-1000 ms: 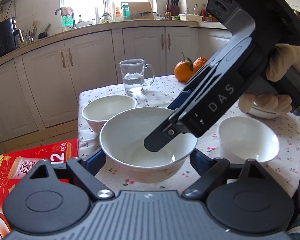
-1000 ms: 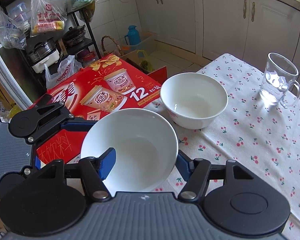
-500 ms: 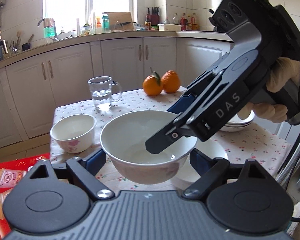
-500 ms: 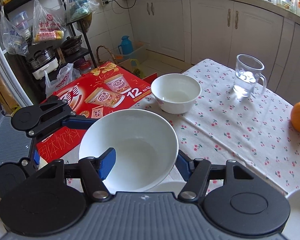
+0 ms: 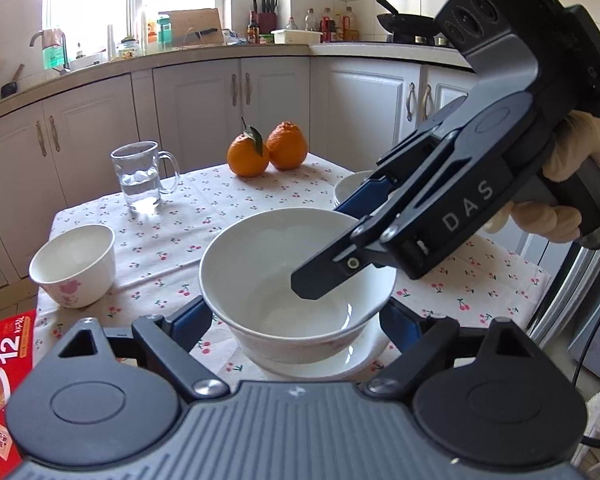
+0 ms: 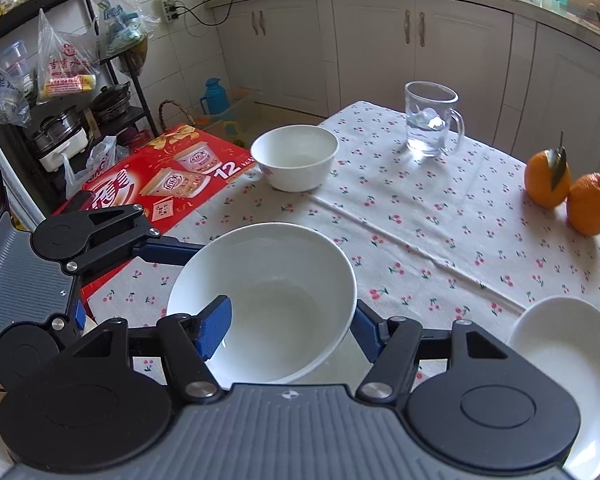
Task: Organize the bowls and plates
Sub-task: 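Carry the held bowl over another white bowl and lower it inside, then open the right gripper and pull it back from the nested bowls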
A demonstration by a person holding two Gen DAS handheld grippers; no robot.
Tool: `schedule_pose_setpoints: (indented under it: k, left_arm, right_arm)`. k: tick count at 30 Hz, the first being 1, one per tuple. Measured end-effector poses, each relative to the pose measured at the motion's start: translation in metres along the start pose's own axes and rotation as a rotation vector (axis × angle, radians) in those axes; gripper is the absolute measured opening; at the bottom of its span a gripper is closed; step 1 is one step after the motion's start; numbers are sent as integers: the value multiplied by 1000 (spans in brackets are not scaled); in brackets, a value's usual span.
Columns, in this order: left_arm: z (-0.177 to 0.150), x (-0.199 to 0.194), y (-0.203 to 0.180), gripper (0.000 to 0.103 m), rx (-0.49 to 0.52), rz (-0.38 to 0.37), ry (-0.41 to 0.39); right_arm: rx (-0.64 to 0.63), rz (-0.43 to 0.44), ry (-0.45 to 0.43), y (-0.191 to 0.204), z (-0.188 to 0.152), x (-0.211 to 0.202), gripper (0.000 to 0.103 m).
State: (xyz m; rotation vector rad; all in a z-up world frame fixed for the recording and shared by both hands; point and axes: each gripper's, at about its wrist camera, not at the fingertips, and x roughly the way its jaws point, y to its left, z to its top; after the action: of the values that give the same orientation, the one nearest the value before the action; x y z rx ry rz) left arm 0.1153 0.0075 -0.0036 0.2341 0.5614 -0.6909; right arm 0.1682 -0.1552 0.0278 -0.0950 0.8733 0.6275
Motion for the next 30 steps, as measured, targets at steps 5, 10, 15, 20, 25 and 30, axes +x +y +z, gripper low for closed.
schedule_pose_setpoints:
  k: [5,10,15,20,25,30]
  left_arm:
    - [-1,10,-2,90,-2,-7,27]
    - [-4,15,-2,90,-4,-9,47]
    - [-5,18,-2,90,-7,-13,58]
    - [-5,19,-2,90,-7,-18,65]
    - [-6,21,-2,90,-10,-21,69]
    - [-7,21,-1,90,-18,-27,68]
  right_arm:
    - [20,-1,6,-8,-7,4,71]
    - [29,4,12,-11,-11,9,71]
    - [26,0,21,-11,-14,13,71]
    - [28,-3,28,-13,-16,16,71]
    - [24,-11,32,-12,-18,19,71]
    - [22,-14,27,-11,-18,19,71]
